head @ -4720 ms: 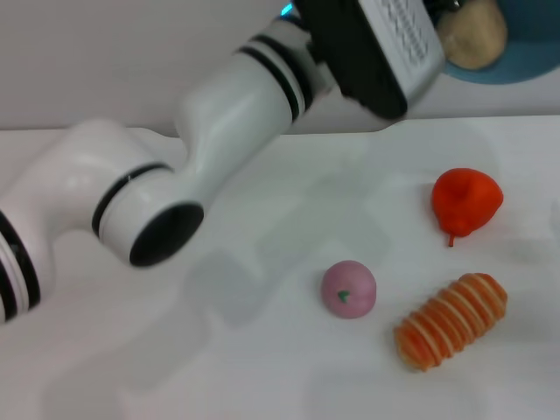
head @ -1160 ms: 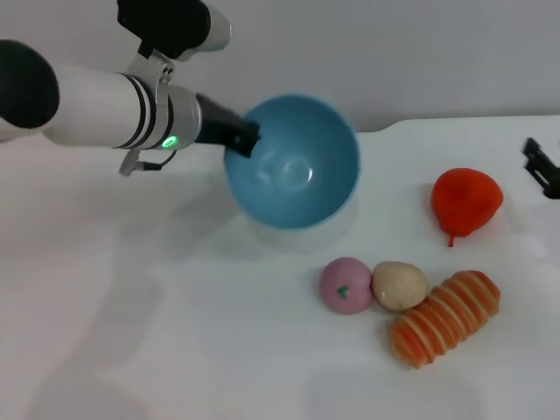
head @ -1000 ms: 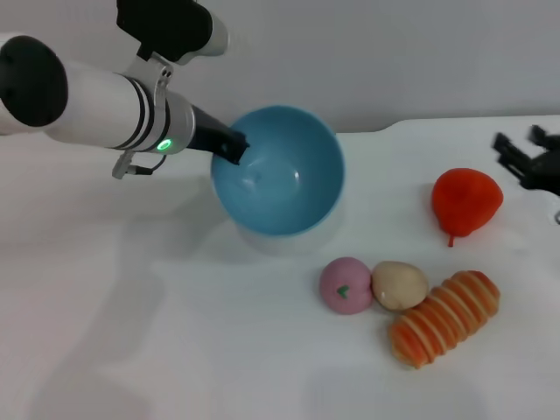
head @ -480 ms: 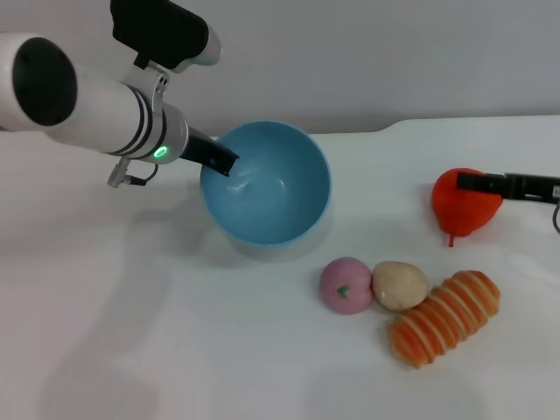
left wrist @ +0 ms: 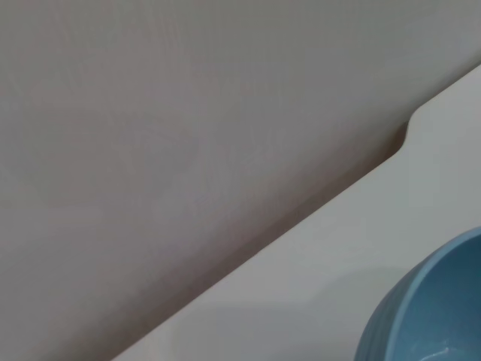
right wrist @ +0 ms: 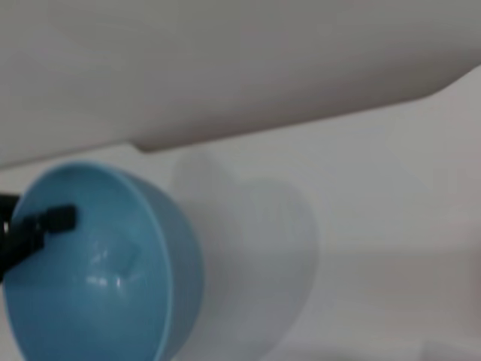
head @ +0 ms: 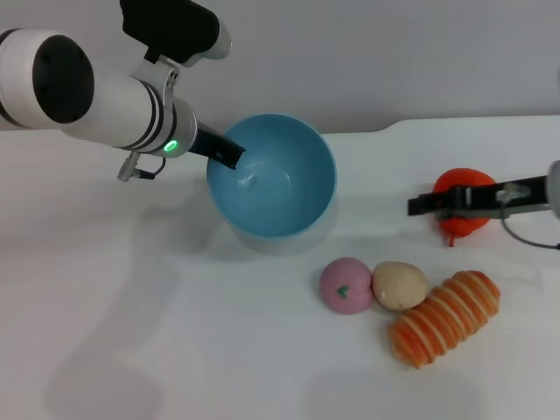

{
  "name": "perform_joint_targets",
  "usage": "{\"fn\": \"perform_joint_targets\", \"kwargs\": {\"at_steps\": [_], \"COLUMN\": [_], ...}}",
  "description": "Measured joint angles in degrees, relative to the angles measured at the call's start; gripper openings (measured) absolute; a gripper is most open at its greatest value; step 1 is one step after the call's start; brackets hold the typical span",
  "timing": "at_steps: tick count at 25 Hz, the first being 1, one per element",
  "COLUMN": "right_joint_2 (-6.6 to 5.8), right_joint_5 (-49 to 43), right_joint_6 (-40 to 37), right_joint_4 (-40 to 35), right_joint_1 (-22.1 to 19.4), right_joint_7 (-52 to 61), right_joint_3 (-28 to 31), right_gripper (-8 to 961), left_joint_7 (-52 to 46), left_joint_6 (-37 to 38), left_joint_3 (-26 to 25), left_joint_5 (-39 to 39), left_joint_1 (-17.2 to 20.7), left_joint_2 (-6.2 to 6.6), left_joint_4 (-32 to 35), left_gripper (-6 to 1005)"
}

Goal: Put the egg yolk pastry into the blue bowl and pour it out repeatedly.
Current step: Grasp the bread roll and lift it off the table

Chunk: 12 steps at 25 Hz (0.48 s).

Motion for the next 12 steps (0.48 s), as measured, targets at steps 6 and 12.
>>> {"fn": "perform_joint_targets", "kwargs": {"at_steps": [6,12], "right_joint_2": [0.64,1.57], "right_joint_5": [-3.3,-5.0], "right_joint_6": [1.2,0.7], "right_joint_4": [6.0,7.0], "right_joint_1": [4.5,5.0], "right_joint_7": [0.2,0.2], "right_joint_3": [-0.1,-0.2], "right_gripper": [559,559], "left_joint_7": [0.1,0.5], "left_joint_6": [0.2,1.3], "left_joint_3": [0.1,0.7], "left_joint_5": [0.0,0.0], "left_joint_1": [0.0,0.3], "left_joint_2": [-0.06,0.01], "left_joint_4": [0.4,0.3], "left_gripper": [-2,0]}}
